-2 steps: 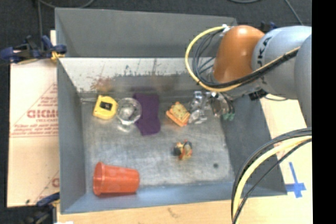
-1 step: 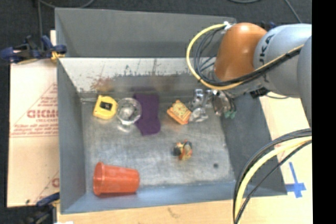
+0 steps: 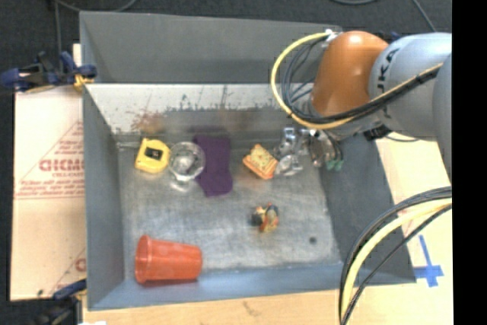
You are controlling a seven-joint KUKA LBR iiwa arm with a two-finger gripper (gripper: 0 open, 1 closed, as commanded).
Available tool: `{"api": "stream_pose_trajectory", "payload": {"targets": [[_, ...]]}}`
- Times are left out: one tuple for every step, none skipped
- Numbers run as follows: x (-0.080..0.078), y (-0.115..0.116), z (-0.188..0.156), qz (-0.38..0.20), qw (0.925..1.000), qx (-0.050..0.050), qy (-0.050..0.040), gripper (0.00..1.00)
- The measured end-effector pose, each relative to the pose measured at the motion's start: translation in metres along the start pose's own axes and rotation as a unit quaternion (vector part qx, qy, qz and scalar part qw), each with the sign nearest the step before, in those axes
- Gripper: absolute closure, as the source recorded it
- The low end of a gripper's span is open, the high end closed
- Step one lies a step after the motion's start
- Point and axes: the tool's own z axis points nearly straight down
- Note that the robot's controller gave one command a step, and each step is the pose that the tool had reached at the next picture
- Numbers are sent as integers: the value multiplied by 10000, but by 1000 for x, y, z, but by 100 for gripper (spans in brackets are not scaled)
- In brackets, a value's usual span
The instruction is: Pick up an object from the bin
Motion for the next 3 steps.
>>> {"api": "stream_pose_trajectory", "payload": {"targets": [[2,0,-11,-1,10000,-8,49,100],[2,0,-32,-1,10000,-8,47,100],[0,-1,-54,-3,10000,-1,2,100]]}}
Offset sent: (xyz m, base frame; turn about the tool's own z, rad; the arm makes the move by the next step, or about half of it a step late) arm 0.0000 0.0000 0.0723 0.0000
